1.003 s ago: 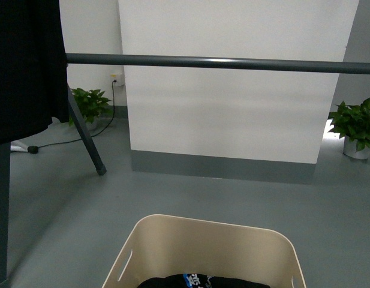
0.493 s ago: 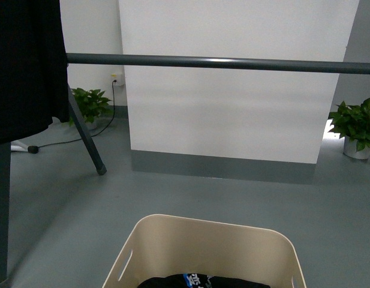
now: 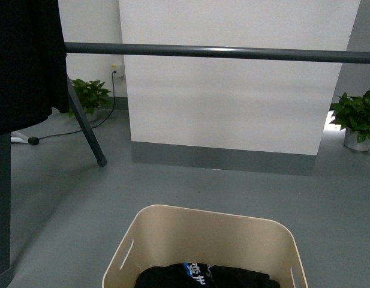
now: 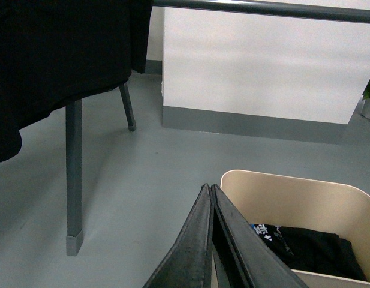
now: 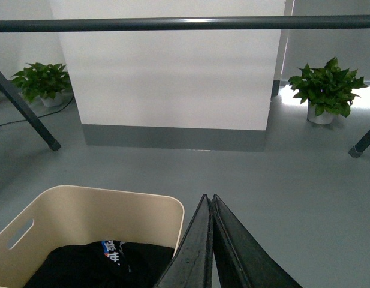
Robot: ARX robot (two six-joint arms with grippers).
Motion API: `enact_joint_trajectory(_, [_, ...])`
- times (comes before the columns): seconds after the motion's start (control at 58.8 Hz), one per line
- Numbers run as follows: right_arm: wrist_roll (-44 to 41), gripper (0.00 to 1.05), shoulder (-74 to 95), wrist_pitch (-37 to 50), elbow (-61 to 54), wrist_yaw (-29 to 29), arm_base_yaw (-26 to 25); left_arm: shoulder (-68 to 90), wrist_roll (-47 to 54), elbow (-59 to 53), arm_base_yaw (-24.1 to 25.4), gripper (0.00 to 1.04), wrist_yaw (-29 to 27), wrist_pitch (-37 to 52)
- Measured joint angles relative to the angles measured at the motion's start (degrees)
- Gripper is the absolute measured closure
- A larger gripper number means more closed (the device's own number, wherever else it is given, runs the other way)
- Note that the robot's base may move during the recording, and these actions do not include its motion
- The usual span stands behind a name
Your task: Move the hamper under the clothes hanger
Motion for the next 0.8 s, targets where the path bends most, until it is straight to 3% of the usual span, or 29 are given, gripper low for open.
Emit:
enact_joint_trajectory(0.595, [0.00, 1.03, 0.00, 0.00, 0.00, 0.00, 0.00, 0.00, 0.00, 0.00, 0.00, 1.01, -0.02, 0.00])
enact_joint_trajectory(0.612, [-0.04, 1.01, 0.00, 0.00, 0.00, 0.00, 0.00, 0.00, -0.04, 0.00, 0.00, 1.01, 0.00, 0.00])
enact_joint_trajectory(0.799, [-0.02, 0.58, 0.00, 0.00, 0.00, 0.00, 0.00, 0.00, 0.00, 0.00, 0.00, 0.58, 0.00, 0.00])
